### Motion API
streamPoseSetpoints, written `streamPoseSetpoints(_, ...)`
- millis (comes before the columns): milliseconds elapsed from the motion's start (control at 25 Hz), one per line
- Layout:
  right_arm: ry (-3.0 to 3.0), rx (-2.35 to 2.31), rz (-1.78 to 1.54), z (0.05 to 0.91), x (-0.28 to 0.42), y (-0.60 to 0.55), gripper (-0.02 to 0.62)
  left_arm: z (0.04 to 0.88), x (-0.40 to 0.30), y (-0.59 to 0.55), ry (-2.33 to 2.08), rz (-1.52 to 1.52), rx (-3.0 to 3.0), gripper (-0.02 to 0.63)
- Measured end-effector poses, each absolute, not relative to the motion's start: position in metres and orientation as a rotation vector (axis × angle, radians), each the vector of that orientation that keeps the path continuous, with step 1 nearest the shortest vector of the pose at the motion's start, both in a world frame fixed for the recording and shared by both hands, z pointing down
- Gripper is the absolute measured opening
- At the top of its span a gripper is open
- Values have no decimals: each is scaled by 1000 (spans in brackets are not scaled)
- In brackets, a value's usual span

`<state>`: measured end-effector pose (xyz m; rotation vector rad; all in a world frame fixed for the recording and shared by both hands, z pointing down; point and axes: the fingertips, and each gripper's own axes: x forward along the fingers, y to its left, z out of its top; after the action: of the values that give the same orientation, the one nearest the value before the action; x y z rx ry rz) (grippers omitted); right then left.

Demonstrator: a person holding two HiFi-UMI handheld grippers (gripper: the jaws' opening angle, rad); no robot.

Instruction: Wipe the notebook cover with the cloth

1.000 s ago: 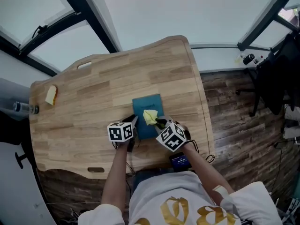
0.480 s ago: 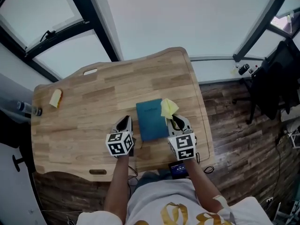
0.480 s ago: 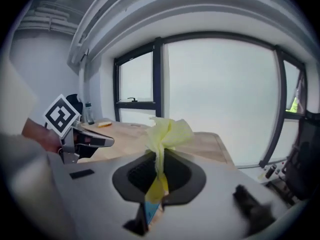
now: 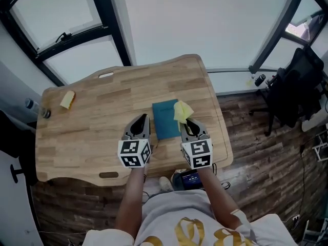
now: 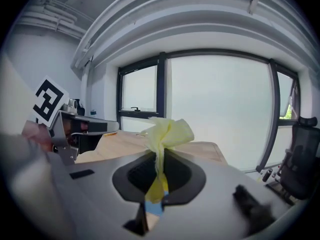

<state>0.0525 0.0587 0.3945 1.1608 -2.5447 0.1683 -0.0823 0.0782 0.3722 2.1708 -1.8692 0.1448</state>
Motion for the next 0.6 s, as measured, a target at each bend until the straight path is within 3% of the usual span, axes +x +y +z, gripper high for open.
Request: streamPoseSetpoints(600,-2576,1231,61,354,75,110,37,351,-61,131,-1912,145,2218,15)
